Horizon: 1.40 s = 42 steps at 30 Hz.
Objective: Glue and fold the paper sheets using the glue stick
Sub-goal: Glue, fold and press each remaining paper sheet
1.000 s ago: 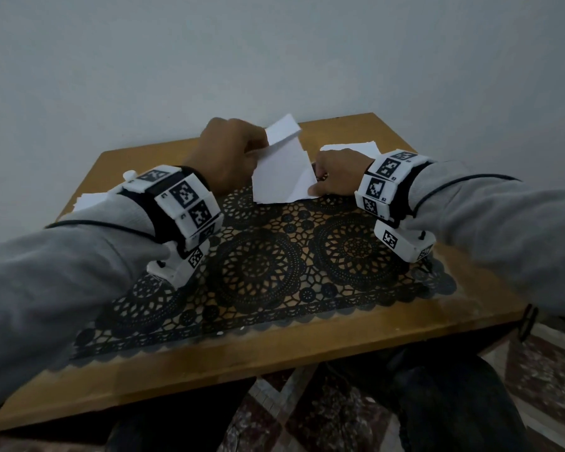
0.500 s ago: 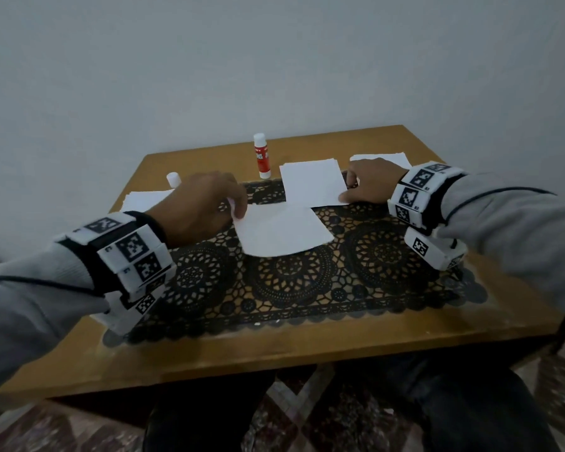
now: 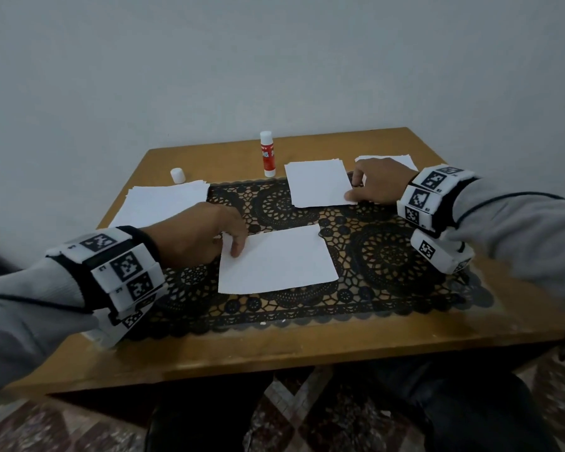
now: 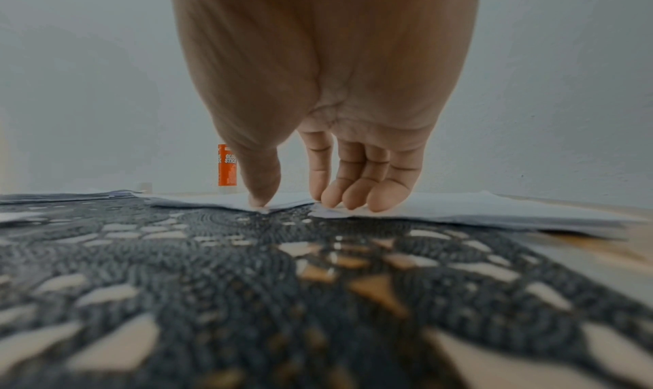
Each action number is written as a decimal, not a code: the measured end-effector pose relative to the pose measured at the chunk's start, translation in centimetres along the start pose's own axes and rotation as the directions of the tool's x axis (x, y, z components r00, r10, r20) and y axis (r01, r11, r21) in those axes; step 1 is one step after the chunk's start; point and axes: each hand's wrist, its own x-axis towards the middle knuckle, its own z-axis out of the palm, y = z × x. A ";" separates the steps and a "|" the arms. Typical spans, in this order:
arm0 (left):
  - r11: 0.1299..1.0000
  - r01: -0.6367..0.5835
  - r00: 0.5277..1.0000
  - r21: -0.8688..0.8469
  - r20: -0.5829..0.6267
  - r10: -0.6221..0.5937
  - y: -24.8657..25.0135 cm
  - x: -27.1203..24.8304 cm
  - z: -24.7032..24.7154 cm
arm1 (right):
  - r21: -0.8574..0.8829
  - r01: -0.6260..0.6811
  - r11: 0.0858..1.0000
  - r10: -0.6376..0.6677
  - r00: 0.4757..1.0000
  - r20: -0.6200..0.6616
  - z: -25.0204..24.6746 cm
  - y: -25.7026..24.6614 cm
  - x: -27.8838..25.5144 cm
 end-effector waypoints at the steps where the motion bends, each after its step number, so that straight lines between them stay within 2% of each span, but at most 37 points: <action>1: 1.000 0.017 1.000 0.015 0.018 -0.017 0.2 0.0 0.0 | 0.011 0.008 1.000 -0.008 1.000 -0.005 0.0 0.0 0.0; 4: 0.998 0.031 0.999 0.054 0.030 -0.033 0.8 -0.1 0.1 | 0.043 0.028 0.999 -0.026 0.999 -0.040 -0.3 0.0 -0.1; 7: 0.993 -0.015 1.000 0.120 -0.011 0.016 1.4 -0.4 0.5 | 0.024 0.035 0.999 -0.033 0.993 -0.113 -0.8 -0.6 -0.1; 10: 0.988 0.001 1.000 0.156 0.029 -0.006 1.8 -0.4 1.0 | 0.035 0.089 0.995 -0.081 0.980 -0.179 -1.4 -2.4 1.0; 14: 0.986 -0.011 0.998 0.166 0.059 0.001 2.1 -0.4 1.1 | 0.224 0.094 0.970 -0.038 0.970 -0.240 -2.2 -6.3 4.3; 17: 0.983 -0.027 0.998 0.184 0.064 0.016 2.0 -0.7 1.1 | 0.405 0.056 0.913 0.022 0.983 -0.184 -1.7 -8.9 6.6; 20: 0.983 -0.052 0.997 0.178 0.070 0.040 2.0 -0.8 1.0 | 0.472 0.002 0.882 0.053 0.993 -0.103 -0.6 -10.6 8.4; 26: 0.970 -0.052 0.993 0.237 0.115 0.025 2.4 -0.7 0.6 | 0.485 -0.041 0.874 0.078 0.995 -0.057 0.8 -12.0 10.3; 31: 0.945 -0.047 0.986 0.323 0.166 -0.008 3.5 -1.2 0.5 | 0.479 -0.010 0.878 0.061 0.994 -0.091 0.7 -11.9 9.6; 35: 0.946 -0.001 0.972 0.324 0.221 -0.074 4.8 -1.9 0.8 | 0.436 0.078 0.897 -0.021 0.991 -0.135 -0.1 -12.0 7.4; 40: 0.907 0.070 0.961 0.415 0.217 -0.173 7.3 -2.0 1.1 | 0.331 0.187 0.925 -0.170 0.982 -0.081 -0.8 -12.3 4.1; 42: 0.922 0.109 0.941 0.373 0.260 -0.217 8.1 -2.1 1.3 | 0.315 0.223 0.923 -0.226 0.974 -0.028 -1.0 -12.3 2.7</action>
